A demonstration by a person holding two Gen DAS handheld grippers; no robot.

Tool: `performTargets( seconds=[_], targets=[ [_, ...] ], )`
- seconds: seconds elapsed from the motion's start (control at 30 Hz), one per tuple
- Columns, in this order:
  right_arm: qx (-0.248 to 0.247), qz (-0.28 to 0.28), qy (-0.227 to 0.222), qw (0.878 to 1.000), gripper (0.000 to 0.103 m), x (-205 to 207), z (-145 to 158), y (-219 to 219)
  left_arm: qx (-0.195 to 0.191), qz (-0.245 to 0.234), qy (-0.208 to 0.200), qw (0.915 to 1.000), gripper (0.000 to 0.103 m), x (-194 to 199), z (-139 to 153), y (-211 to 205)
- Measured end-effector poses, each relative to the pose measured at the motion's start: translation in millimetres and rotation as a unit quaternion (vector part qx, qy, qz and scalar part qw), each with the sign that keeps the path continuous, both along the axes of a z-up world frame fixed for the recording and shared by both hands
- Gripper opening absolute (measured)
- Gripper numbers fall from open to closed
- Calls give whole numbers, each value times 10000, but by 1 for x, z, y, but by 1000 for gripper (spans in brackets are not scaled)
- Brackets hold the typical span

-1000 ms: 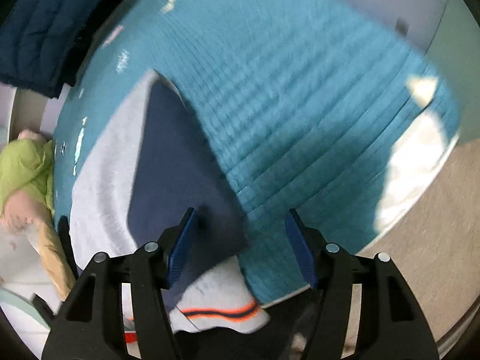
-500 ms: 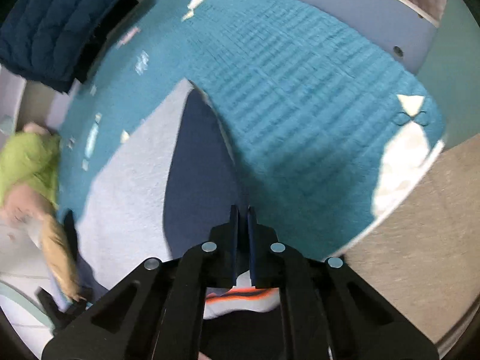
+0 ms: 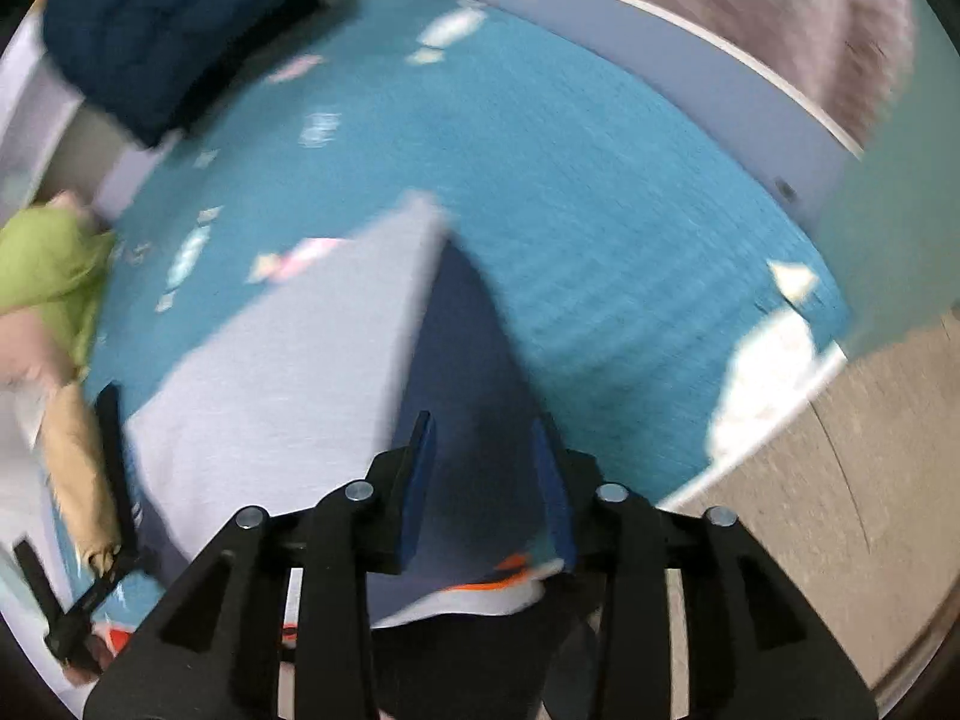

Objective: Fold large clothes

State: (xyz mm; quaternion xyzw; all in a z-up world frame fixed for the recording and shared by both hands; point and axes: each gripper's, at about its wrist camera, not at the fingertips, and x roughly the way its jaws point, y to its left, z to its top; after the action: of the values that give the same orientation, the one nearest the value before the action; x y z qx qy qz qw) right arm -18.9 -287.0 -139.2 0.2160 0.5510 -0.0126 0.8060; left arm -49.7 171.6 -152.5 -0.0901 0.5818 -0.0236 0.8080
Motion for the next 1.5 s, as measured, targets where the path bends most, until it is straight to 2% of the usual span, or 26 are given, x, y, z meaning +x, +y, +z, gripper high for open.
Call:
performTargets(
  seconds=[0.07,0.13,0.17,0.2,0.23,0.27,0.33,0.4,0.47,0.53,0.57,0.63,0.7,0.73,0.8,0.87,0.97,1.0,1.1,1.17,1.23,1.27,1.33,1.37,1.4,1.5],
  targets=[
    [201,484,13,9986,13,12,-6,29,-30,-220,-45,9997,16,1,-5,-11],
    [335,872,258,9953,11,21,-24,57,-104,-327,189,9992,14,11,-27,-26],
    [263,1065,585,9922,10,25,-42,73,-120,-365,528,9979,11,16,-46,-31],
    [292,1351,1130,9839,10,27,-68,88,-56,-391,815,9959,10,15,-62,-34],
    [408,1502,1561,9754,10,28,-94,97,-52,-454,807,9957,10,12,-73,-34],
    [410,1295,1365,9813,7,24,-106,97,-80,-568,671,9961,10,9,-75,-33],
    [447,1308,1227,9828,7,22,-105,97,-231,-515,686,9960,10,8,-71,-24],
    [632,970,1730,9781,7,23,-94,87,-166,-417,813,9957,10,3,-65,-20],
    [788,924,1925,9737,11,18,-89,84,21,-542,842,9950,10,-4,-58,-23],
    [413,1068,1828,9765,11,16,-97,90,60,-518,924,9944,10,-8,-66,-24],
    [265,1082,1760,9781,8,17,-112,93,3,-454,925,9947,10,-6,-74,-22],
    [608,823,1721,9798,7,19,-125,87,-32,-423,918,9949,11,-5,-75,-22],
    [843,579,1992,9746,7,23,-115,78,38,-379,938,9949,11,-5,-65,-21],
    [760,601,1943,9761,10,26,-107,76,170,-410,874,9952,11,-7,-56,-23],
    [484,922,1313,9859,10,30,-68,84,200,-614,551,9964,11,-10,-32,-28],
    [629,973,709,9907,6,40,-37,90,138,-663,316,9972,11,-8,-12,-31],
    [539,1063,-37,9929,0,70,-16,101,-22,-713,-126,9974,11,14,6,-39],
    [447,1064,-85,9933,0,75,-15,116,-4,-719,-190,9972,11,20,7,-45],
    [726,1370,-179,9877,0,114,-20,153,-395,-781,-383,9954,10,54,6,-66],
    [573,1579,-62,9858,0,130,-31,160,-477,-864,-455,9941,9,82,2,-86],
    [731,1754,80,9818,0,148,-45,171,-596,-881,-385,9936,9,107,-7,-110],
    [654,1908,267,9791,0,161,-64,181,-738,-898,-278,9928,9,120,-18,-119],
    [326,1901,685,9788,1,164,-100,195,-584,-882,-77,9944,8,137,-47,-135],
    [337,1863,894,9778,0,171,-122,197,-423,-927,87,9948,4,146,-66,-140],
    [562,1747,847,9794,0,175,-131,193,-462,-919,65,9947,3,148,-80,-138],
    [750,1726,837,9786,0,176,-112,182,-391,-1041,-46,9938,3,146,-59,-134]
  ],
)
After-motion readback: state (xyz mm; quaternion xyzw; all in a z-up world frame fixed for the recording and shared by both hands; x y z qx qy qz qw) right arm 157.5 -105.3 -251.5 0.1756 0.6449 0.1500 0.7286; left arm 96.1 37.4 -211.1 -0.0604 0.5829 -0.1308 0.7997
